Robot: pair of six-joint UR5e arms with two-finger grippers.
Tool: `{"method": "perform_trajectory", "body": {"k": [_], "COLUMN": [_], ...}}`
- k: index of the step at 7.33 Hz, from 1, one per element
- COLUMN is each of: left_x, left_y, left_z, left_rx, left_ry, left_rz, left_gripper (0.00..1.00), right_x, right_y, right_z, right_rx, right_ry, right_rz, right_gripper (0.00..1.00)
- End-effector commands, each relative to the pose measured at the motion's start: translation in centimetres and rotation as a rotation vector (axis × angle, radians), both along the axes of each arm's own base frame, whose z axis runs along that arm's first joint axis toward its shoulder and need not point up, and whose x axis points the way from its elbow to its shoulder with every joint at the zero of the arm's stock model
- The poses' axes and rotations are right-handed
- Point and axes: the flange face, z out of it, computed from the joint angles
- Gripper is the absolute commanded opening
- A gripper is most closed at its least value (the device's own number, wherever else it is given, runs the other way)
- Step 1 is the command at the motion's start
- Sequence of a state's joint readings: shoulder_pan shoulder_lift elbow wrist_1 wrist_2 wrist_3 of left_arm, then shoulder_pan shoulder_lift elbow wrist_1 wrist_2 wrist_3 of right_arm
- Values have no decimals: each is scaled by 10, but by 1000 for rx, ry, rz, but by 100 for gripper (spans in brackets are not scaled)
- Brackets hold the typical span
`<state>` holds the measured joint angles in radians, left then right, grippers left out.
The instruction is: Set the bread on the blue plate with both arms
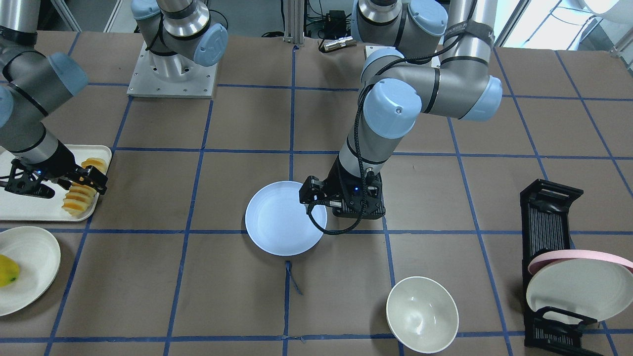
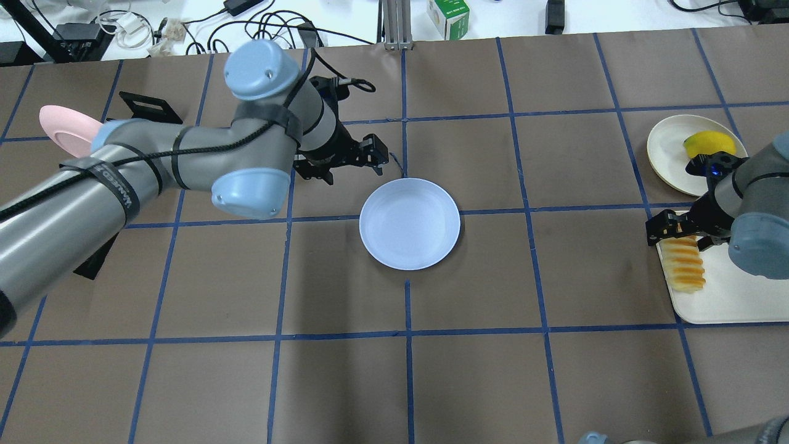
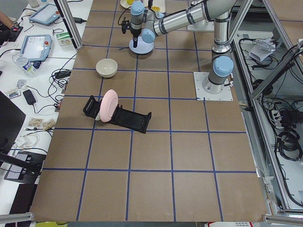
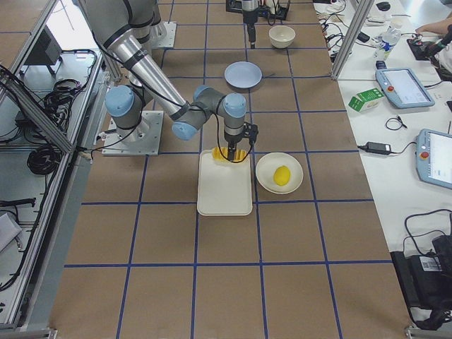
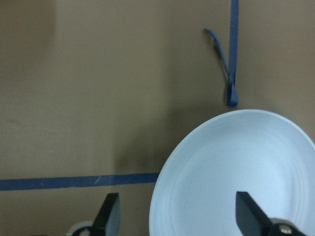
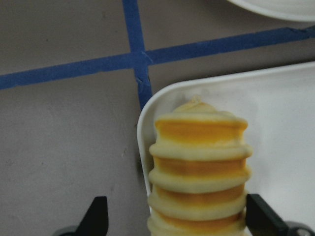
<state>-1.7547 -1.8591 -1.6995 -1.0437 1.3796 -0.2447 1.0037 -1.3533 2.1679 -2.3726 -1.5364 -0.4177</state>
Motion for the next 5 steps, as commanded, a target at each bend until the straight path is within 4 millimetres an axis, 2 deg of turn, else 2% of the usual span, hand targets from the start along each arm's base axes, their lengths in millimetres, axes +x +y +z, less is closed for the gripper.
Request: {"method": "perform_trajectory", "body": {"k": [1,2,3,4,5], "left_x": [12,25,32,40,44], "left_y": [18,40,57,68,72], "left_z": [112,146,172,178,183], "left_rx": [98,106,62,45,27], "left_ry": [-142,-170,-193,-258,-274], "left_rz": [-4,7,9,10,23], "left_gripper": [100,100,100,100,100], "right_x": [-1,-2,-2,-2,-3], "right_y": [0,0,1,1,-1], "right_z": [-4,-4,-1,1,11], "right_rx": [11,13,11,5,-17], "right_ry": [4,7,13,10,21], "right_rz": [1,5,7,10,13], "right_gripper": [53,15,0,0,0]}}
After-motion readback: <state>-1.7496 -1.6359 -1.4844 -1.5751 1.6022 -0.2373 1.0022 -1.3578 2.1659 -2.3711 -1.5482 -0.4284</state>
